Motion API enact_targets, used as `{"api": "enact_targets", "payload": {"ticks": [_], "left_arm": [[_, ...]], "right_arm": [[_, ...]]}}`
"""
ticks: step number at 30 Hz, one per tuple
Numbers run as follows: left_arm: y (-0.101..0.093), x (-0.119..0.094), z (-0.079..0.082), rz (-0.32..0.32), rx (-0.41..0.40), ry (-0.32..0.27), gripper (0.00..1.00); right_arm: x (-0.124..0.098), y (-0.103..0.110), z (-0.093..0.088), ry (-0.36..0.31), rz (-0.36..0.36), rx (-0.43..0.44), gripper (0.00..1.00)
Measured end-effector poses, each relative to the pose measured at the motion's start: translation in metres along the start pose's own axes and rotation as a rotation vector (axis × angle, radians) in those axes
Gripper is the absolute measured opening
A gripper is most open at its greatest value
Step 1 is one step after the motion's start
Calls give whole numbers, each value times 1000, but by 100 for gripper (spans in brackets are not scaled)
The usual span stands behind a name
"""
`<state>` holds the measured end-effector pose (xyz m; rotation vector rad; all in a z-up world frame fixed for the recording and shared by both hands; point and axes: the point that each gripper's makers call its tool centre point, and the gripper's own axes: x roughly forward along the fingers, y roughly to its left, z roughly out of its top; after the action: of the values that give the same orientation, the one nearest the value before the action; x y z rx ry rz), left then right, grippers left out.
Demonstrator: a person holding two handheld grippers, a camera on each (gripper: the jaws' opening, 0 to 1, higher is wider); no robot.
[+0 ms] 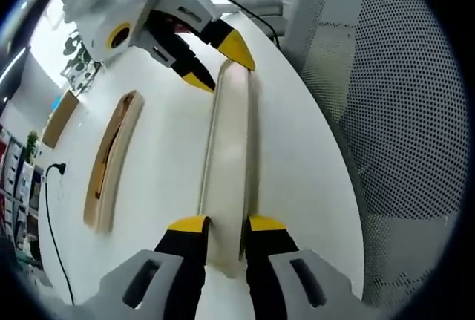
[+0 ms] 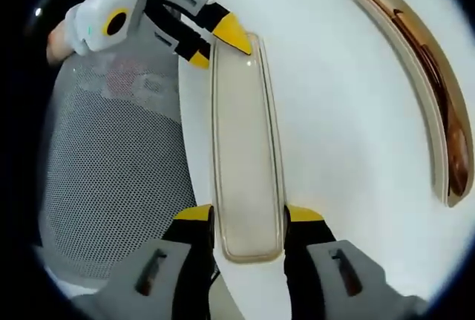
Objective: Arrange the utensils inside the cutlery case until each visible utensil rests in its matching compartment.
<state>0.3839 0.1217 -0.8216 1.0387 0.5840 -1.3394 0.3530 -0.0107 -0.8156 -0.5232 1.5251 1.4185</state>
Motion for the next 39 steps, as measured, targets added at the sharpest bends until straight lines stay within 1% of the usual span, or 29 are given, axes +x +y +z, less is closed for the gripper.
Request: {"api": "enact_targets", "payload": {"ticks": [3,5,7,8,9,10,11,12,13,14,15,17,18,19,20,23,25,26,28,29,32,33,35,36,38,39], "left_arm": [[0,-1,0,-1,6,-7,19],[0,-1,0,0,-9,-10,19],[0,-1,0,0,-10,-7,19],[0,-1,0,3,-12,-4,19],[0,0,0,2,-15,-1,19],[0,0,0,2,-20,0,19],[0,0,0,4,-28,2,19],[0,0,0,3,-25,2,19],[0,0,0,3,-25,1,19],[0,0,0,4,-27,1,19],[0,0,0,4,-29,2,19],[0,0,0,3,-32,4,19],[0,0,0,2,-34,4,19],[0,0,0,3,-37,4,19],[0,0,-1,3,-39,4,20],[0,0,-1,4,-42,4,20],[0,0,-1,4,-44,4,20],[0,0,-1,4,-48,4,20],[0,0,-1,4,-52,4,20],[0,0,-1,4,-54,3,20],[-1,0,0,6,-55,3,20],[0,0,0,7,-56,3,20],[0,0,0,7,-56,3,20],[-1,0,0,7,-56,4,20],[0,0,0,8,-56,4,20],[0,0,-1,8,-56,4,20]], "right_arm": [[0,1,-1,-24,-2,-12,35],[0,1,-2,-42,-10,-30,35],[1,2,-5,-20,-38,-95,35],[0,1,-11,18,-63,-141,35],[-1,-1,-14,38,-89,-156,35],[-3,-2,-14,32,-108,-169,35],[-5,-1,-9,-6,-130,-180,36],[-8,-2,-2,-63,-169,-194,40],[-14,1,1,-110,-200,-178,42],[-18,0,6,-152,-248,-186,43],[-21,-2,9,-180,-294,-202,45],[-22,1,9,-198,-366,-277,42],[-20,3,6,-191,-381,-290,40],[-16,9,-3,-169,-376,-279,38],[-14,11,-9,-163,-370,-276,36],[-8,16,-19,-173,-391,-279,35],[-3,19,-19,-189,-417,-299,34],[-1,18,-19,-194,-453,-320,34],[1,17,-19,-189,-489,-338,34],[1,14,-19,-190,-519,-350,34],[4,10,-16,-206,-578,-387,35],[2,6,-15,-203,-627,-409,35],[1,2,-14,-188,-665,-438,33],[2,1,-14,-188,-674,-444,32],[4,1,-13,-190,-671,-440,22],[5,1,-13,-187,-684,-452,19]]}}
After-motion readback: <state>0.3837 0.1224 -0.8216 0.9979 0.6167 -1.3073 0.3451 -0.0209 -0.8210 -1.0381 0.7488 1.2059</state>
